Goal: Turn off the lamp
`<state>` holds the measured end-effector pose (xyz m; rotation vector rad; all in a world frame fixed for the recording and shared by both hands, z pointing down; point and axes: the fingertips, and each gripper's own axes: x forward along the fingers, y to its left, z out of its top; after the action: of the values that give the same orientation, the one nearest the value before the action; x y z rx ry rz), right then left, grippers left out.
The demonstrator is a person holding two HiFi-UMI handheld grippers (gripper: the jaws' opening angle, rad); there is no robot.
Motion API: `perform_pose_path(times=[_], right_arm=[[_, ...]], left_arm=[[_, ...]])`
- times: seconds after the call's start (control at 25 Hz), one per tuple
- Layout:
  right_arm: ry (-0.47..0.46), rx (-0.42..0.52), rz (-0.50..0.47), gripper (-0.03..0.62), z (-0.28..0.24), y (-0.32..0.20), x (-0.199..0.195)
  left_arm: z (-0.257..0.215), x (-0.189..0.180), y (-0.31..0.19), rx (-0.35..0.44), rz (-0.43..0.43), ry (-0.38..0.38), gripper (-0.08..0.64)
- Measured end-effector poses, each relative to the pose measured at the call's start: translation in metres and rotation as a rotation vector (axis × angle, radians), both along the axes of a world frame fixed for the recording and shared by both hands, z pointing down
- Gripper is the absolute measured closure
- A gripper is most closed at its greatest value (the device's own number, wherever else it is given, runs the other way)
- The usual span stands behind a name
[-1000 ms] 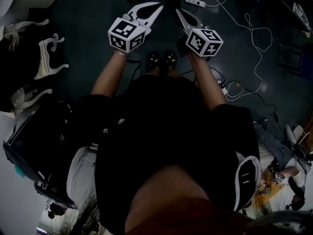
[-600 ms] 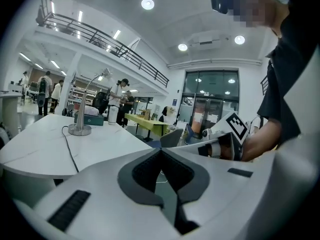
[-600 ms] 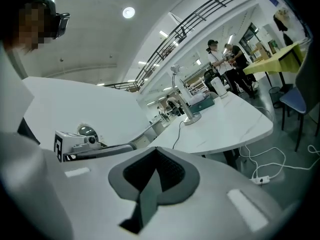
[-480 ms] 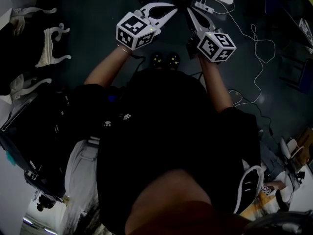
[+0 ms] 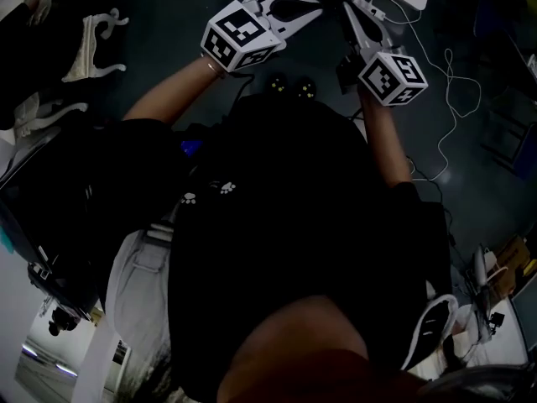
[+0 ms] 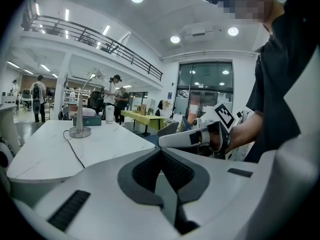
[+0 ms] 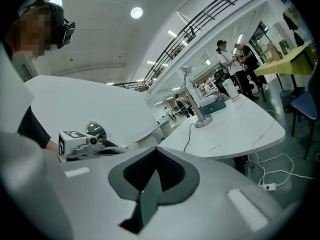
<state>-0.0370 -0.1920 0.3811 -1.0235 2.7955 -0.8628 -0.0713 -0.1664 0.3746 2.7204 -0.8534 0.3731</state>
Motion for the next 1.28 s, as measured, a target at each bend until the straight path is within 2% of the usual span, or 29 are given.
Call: perform_pose_path(times=[0.56, 0.88, 1.12, 1.28], right_arm=[[-0.006, 0.045, -0.024, 0.592, -0.018, 0.015, -0.005], [-0.014, 0.052, -0.037, 0.592, -0.019, 0.02, -0.011], [-0.011, 0.07, -0.046, 0.592, -0.023, 0.02, -0.014], [-0.007, 0.081, -0.059, 0.592, -0.023, 0.02, -0.017]], left_arm=[[-0.01, -0.019, 0.029, 0.035, 0.02, -0.052, 0.554], [-0.018, -0.034, 0.024, 0.047, -0.056, -0.027, 0.554], [-0.018, -0.034, 0.03, 0.044, -0.036, -0.044, 0.554], [-0.017, -0.04, 0.03, 0.039, -0.053, -0.049, 0.554]])
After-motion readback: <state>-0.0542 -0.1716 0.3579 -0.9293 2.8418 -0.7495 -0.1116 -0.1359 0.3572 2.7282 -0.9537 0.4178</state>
